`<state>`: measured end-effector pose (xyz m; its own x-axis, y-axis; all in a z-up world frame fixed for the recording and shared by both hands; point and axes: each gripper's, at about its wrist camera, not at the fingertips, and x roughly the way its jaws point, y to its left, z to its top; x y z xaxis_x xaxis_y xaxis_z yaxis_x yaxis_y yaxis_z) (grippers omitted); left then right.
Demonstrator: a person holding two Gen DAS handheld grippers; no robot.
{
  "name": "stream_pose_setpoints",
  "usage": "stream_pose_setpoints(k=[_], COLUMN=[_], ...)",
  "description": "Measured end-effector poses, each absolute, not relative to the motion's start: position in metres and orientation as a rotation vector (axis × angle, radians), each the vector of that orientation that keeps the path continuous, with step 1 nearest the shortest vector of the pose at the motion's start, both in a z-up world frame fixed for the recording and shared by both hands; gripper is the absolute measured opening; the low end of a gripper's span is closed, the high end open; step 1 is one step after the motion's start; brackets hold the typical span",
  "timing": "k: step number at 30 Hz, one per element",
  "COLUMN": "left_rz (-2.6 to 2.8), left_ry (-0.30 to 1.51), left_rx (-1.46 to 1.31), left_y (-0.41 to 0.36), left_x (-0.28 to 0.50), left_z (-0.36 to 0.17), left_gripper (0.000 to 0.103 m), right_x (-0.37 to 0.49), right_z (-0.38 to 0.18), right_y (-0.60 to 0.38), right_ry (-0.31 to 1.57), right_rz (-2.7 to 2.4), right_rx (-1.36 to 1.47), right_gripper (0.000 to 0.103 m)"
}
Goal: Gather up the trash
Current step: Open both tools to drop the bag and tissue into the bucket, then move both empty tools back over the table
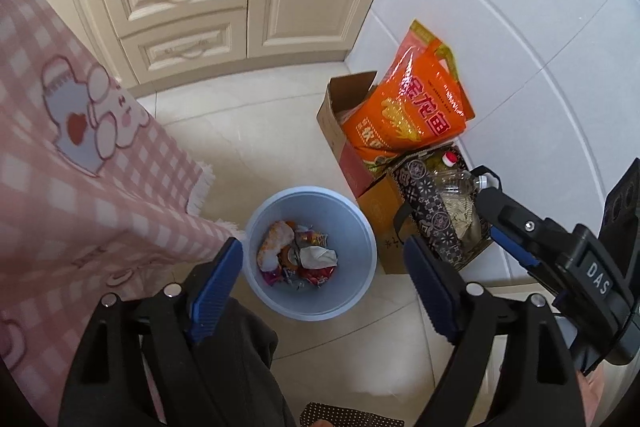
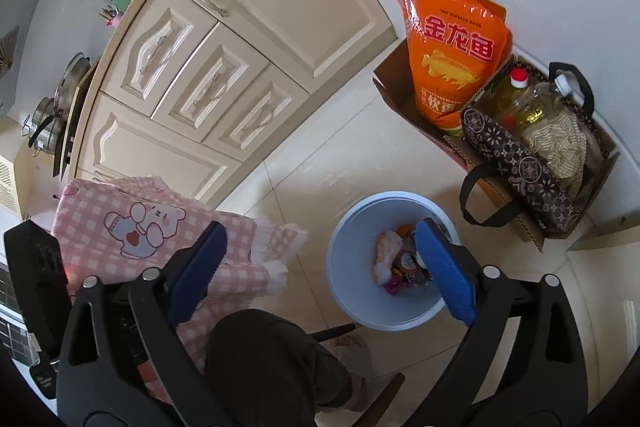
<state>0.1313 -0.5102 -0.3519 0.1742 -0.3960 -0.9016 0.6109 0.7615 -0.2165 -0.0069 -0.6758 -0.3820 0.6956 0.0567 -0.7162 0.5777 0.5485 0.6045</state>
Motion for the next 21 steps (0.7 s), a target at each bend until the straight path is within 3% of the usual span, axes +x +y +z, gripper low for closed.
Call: stream_pose_setpoints(k=[9, 21], left_rz=[-0.764, -0.816], left_ry=[1.088, 0.911], left_rx=[0.189, 0.099], left_y=[-0.494, -0.432], left_x=[0.117, 0.108], left_z=[-0.298, -0.206], left_gripper=[0.082, 0.085], right_x=[-0.014, -0.006], right_z=[-0.343, -0.247], right_y=[-0.667, -0.627], right_ry=[0.725, 0.612], right_rz=[-0.372, -0.346], right_rx=[0.913, 0.786], right_gripper=[0.096, 0.097])
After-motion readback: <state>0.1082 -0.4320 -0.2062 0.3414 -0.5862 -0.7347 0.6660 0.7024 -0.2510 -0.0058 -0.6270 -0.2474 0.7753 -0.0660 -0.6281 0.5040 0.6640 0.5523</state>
